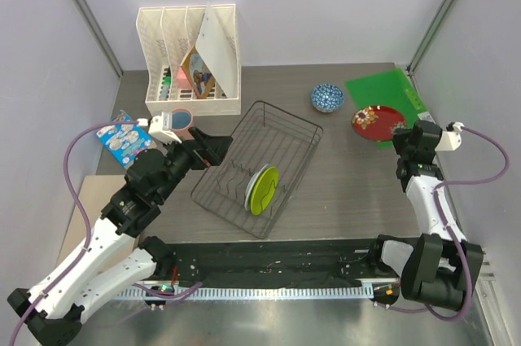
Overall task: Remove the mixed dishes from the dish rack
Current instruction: Place the plate at the center of the board.
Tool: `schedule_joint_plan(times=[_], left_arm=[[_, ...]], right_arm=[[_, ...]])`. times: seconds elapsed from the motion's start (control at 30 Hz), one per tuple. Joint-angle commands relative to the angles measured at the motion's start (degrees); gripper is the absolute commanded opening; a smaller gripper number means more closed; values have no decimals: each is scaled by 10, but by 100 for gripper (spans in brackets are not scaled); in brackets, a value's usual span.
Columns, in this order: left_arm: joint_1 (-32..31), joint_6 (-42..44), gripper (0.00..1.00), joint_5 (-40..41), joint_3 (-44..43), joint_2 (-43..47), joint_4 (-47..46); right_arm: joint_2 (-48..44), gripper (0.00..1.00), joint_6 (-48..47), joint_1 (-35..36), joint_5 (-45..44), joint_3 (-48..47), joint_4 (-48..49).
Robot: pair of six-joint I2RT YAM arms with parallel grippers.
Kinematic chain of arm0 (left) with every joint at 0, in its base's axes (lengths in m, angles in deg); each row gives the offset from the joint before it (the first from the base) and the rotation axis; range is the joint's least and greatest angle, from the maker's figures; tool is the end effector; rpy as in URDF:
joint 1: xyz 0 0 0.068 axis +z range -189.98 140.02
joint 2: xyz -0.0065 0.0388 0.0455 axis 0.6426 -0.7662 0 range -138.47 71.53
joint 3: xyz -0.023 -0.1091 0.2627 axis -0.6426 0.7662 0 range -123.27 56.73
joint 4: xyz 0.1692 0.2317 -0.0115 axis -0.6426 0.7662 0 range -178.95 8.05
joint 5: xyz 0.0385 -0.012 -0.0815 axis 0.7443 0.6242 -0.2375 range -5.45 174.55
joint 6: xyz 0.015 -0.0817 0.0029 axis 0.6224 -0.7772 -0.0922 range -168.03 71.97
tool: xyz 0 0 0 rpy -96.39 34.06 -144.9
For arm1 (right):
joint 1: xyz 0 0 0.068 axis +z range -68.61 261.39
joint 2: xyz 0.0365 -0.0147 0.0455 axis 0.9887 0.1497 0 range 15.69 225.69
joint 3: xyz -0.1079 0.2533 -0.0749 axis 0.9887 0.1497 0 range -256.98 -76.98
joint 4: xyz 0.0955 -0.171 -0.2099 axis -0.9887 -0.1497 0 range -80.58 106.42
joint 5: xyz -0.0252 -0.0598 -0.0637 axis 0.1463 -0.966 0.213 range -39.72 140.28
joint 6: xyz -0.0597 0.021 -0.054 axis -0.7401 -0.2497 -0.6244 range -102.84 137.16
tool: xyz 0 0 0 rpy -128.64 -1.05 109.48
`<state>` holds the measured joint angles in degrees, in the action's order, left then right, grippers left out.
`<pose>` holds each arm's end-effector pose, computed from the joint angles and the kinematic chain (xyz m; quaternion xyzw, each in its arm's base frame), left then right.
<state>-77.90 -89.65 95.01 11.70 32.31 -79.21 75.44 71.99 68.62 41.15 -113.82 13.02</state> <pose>0.1778 -0.1218 0.3660 -0.0857 0.7254 -0.3836 0.5650 0.2756 -0.0742 0.2374 0.5059 0.6803 0.1256 0.5152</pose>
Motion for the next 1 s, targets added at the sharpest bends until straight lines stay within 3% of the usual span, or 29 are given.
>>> schedule_joint_plan(times=[0.0,0.07,0.13,0.2,0.27,0.4,0.63,0.73,0.77,0.97], left_arm=[[-1,-8,100,-8,14,16,-6],[-1,1,100,-14,9,20,3],[0,12,100,-11,-3,21,22],[0,25,100,-3,-18,21,37],[-1,30,100,1,-25,23,50],[-1,37,100,9,-23,36,57],[-1,56,100,19,-10,57,60],[-1,56,100,26,-9,56,63],[-1,55,100,25,-8,54,61],[-1,46,100,12,-8,42,63]], right_arm=[[49,1,11,-19,-67,-6,216],[117,2,-47,-19,-82,-23,240],[201,1,-95,-33,-49,-86,200],[258,1,-91,-51,19,-157,132],[309,1,-61,-70,51,-168,137],[347,1,-42,-72,59,-171,182],[437,1,-89,-74,107,-259,146],[455,13,-79,-73,124,-268,136],[456,22,-76,-74,134,-263,134],[424,40,-75,-73,126,-221,140]])
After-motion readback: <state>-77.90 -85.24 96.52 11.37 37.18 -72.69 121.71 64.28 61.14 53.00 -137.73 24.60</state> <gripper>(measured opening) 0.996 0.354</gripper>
